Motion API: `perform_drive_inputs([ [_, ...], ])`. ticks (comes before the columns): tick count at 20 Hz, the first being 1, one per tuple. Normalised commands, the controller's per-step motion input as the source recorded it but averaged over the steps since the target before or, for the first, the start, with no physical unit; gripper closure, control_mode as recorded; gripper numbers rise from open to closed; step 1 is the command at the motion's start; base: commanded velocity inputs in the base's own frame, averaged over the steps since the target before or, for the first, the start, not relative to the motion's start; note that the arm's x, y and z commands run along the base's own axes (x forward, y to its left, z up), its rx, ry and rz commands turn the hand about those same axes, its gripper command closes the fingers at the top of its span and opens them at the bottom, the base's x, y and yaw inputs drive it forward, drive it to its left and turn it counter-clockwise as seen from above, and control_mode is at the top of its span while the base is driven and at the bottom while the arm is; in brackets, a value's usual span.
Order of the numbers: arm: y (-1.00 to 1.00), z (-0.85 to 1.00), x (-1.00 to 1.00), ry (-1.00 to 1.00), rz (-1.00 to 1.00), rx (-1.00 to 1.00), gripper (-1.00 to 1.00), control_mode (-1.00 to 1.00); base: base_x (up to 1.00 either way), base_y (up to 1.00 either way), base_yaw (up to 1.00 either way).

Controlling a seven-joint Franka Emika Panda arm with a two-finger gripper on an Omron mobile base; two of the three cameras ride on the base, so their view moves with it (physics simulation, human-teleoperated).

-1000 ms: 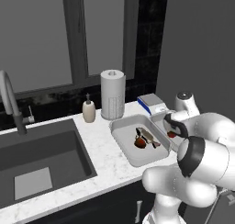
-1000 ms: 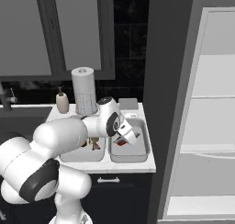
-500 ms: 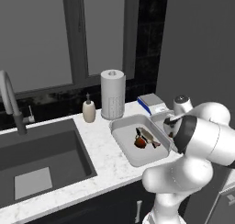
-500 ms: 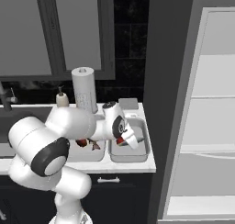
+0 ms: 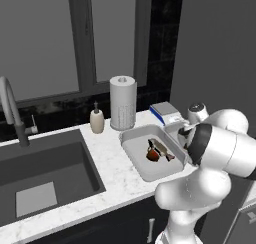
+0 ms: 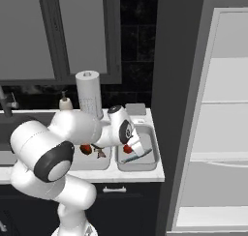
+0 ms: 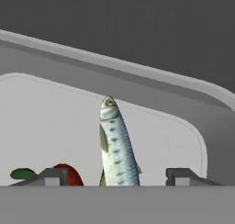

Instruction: Place one bell pepper and one fish in each tupperware on the nearby counter, to pack two identical lunches.

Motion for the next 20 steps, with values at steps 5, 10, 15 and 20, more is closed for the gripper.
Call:
perform_drive_inputs([
  [5,0.00,0.79,-0.23,-0.19,-0.09,0.00,-1.00,-1.00,0.00,0.00,0.00],
  [10,0.40,1.00,-0.72,-0.25,-0.01,-0.11,-1.00,-1.00,0.00,0.00,0.00],
  [15,0.95,0.94,-0.76,-0.37,0.00,-0.36,-1.00,-1.00,0.00,0.00,0.00],
  [20,0.92,0.71,-0.49,-0.26,0.00,-0.37,-1.00,-1.00,0.00,0.00,0.00],
])
